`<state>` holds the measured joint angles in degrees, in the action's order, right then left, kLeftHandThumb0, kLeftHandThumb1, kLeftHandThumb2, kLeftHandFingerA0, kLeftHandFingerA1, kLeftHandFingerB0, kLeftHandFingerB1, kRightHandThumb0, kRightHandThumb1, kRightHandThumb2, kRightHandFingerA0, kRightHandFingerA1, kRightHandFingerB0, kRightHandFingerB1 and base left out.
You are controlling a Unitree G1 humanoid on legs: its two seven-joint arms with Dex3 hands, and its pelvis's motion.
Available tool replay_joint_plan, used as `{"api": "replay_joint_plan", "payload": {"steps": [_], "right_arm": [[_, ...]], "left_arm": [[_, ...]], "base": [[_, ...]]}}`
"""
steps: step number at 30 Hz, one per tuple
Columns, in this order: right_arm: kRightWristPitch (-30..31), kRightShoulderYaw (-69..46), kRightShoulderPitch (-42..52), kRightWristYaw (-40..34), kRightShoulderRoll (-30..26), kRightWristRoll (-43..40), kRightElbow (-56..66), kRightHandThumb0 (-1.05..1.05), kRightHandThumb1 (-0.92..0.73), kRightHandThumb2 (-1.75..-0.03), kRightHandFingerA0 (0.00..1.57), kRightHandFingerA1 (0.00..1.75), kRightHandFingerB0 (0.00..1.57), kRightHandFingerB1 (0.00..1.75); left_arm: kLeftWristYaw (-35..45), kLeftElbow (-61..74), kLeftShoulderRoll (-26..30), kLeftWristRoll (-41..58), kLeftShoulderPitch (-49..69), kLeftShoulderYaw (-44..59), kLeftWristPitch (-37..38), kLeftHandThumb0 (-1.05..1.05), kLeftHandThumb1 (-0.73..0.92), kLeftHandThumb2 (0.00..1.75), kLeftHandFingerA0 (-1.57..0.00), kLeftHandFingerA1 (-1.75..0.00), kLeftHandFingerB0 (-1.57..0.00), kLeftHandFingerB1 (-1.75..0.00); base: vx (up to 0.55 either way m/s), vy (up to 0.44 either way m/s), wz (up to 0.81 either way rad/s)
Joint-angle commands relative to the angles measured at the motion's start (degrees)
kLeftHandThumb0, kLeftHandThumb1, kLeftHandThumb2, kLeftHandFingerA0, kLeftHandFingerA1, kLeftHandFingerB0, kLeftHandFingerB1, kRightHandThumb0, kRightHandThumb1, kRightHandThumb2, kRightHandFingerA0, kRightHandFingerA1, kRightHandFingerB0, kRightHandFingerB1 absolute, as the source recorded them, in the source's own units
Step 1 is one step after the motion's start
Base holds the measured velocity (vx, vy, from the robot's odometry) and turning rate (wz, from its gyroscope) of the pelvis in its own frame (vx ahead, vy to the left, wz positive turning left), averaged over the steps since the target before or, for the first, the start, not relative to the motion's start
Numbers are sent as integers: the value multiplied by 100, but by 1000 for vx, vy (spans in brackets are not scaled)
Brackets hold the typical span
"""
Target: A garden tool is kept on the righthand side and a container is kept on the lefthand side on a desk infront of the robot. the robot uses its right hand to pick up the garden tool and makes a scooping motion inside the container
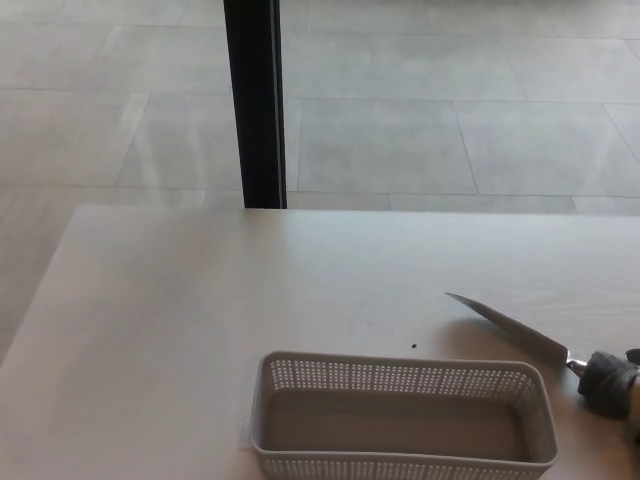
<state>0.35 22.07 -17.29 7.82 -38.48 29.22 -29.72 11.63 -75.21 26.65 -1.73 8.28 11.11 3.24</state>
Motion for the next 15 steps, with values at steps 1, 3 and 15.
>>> {"api": "replay_joint_plan", "payload": {"steps": [1,3,15], "right_arm": [[847,820,307,886,142,845,75,-78,-56,-93,23,66,1,26],[1106,1218,252,1001,62,1364,102,-69,-52,-90,53,87,1,34],[1340,1642,682,-807,-108,2193,-138,-38,-74,-64,77,167,66,72]], "left_arm": [[62,11,103,-61,16,-75,47,-56,-1,108,-93,-101,-83,-92],[60,15,103,-1,16,-25,36,-54,-3,111,-93,-102,-84,-94],[26,-25,97,49,-11,7,-34,-51,-4,111,-92,-103,-82,-94]], "base": [[0,0,0],[0,0,0],[0,0,0]]}}
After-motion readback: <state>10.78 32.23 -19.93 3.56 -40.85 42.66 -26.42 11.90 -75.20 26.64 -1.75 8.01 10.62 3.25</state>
